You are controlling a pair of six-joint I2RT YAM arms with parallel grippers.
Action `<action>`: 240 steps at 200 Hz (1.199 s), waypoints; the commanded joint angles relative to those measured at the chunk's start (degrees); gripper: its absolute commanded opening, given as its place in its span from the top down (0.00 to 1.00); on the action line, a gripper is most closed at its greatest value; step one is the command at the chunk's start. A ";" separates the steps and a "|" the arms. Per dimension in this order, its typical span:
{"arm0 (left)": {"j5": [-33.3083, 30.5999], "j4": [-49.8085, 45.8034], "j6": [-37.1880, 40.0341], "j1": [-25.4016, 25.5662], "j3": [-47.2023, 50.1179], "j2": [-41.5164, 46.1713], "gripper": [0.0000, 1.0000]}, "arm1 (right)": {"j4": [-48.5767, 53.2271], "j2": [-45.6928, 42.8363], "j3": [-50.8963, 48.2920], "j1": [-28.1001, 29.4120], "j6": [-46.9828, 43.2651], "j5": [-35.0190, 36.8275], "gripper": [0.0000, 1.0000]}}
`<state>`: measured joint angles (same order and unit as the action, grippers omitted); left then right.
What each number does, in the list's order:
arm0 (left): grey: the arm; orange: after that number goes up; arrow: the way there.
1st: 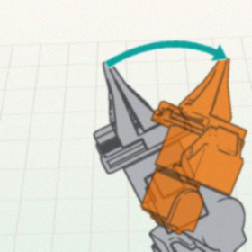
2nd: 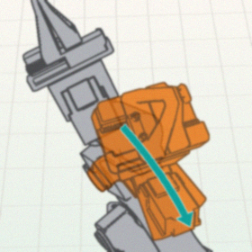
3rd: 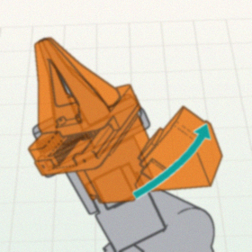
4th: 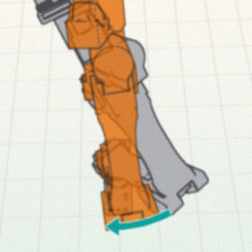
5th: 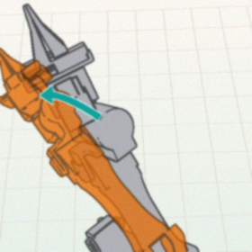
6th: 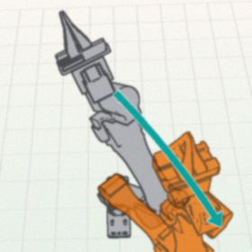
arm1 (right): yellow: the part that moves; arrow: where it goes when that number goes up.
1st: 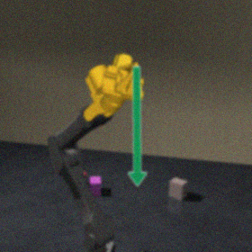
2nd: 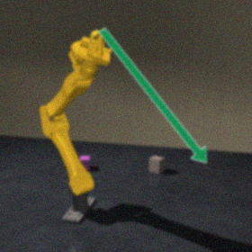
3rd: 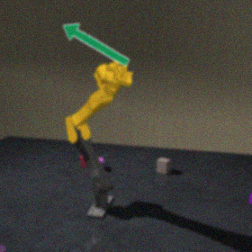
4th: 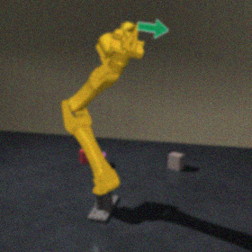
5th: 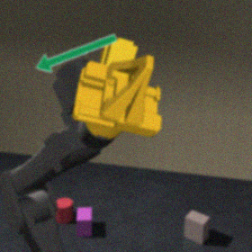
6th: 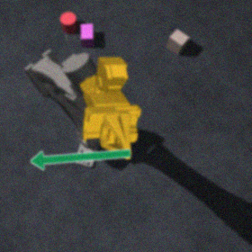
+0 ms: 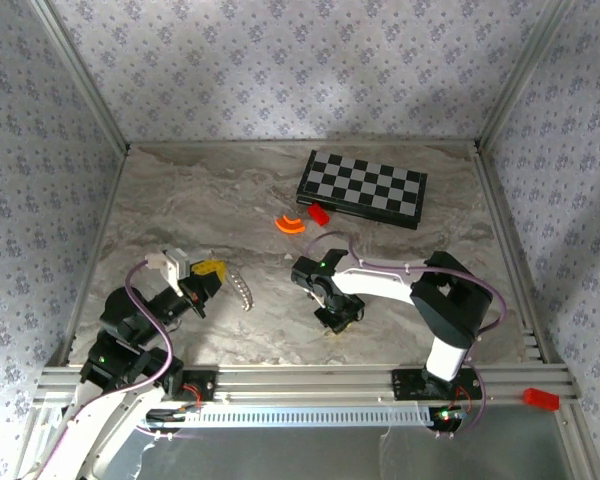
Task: Put the keys on the keyring
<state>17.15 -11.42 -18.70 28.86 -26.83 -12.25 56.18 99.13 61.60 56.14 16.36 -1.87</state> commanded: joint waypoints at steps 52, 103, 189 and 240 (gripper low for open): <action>1.37 2.33 -0.32 -0.15 -2.04 -0.58 1.00 | -8.46 -17.25 -10.17 -1.45 8.19 -2.33 0.45; 5.00 4.80 -1.51 0.99 -1.44 -2.16 1.00 | -21.49 -27.43 -20.99 -1.25 12.08 -1.76 0.30; 6.45 5.72 -1.17 3.66 -2.06 -4.15 1.00 | -26.76 -36.43 -28.18 -0.90 12.21 1.55 0.22; 7.16 5.15 -1.19 5.20 -2.62 -4.62 1.00 | -26.28 -39.26 -29.65 -0.21 13.86 2.57 0.21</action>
<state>22.79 -9.34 -19.62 33.17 -26.83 -16.99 29.61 61.23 33.12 55.61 28.45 -1.15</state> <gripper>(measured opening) 0.047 0.786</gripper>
